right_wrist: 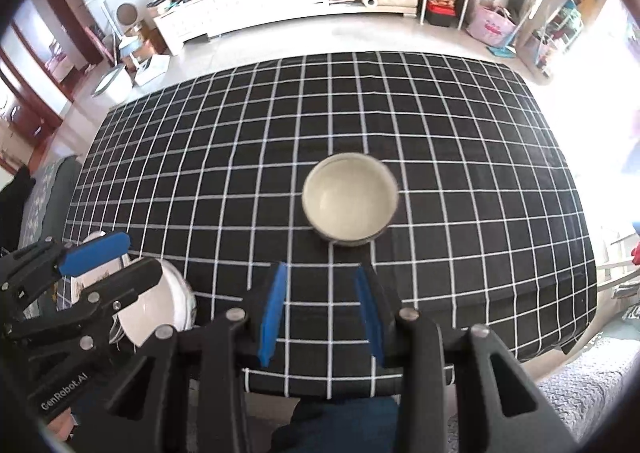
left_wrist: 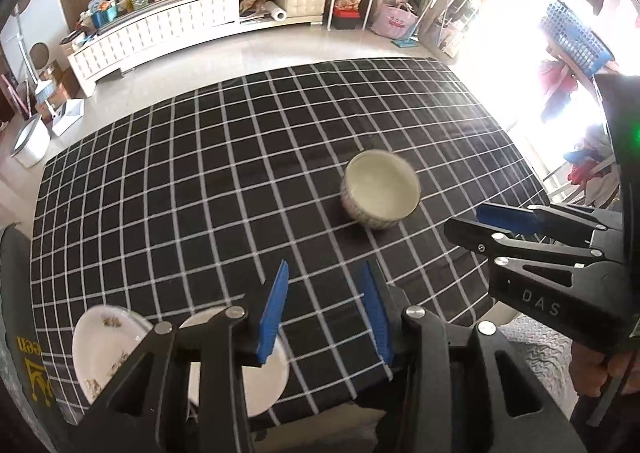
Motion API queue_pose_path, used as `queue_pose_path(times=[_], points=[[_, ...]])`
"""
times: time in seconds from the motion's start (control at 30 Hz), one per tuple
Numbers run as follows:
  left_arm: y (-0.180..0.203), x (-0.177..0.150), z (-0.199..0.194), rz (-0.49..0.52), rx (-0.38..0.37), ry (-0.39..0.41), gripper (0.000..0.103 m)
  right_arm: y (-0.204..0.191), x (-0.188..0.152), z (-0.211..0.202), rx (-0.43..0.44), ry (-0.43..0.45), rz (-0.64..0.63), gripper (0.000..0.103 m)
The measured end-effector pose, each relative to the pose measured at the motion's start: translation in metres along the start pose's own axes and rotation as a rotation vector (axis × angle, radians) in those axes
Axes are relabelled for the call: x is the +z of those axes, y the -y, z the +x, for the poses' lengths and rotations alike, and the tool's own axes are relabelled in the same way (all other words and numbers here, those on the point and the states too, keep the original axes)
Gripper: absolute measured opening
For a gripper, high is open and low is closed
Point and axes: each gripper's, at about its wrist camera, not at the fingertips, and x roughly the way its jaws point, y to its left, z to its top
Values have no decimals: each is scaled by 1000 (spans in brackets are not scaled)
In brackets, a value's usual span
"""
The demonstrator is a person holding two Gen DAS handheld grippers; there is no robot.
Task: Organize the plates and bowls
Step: 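Withdraw the left tool and move it to the floral-patterned bowl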
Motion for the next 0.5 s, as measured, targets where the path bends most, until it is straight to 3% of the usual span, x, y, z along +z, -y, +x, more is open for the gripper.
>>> queue_pose_path(times=[0.27, 0.5], points=[[22, 38, 41, 12, -11, -41, 36, 42, 26, 23, -4, -28, 62, 41], [27, 64, 96, -21, -26, -133, 36, 70, 47, 59, 29, -108, 114, 41]])
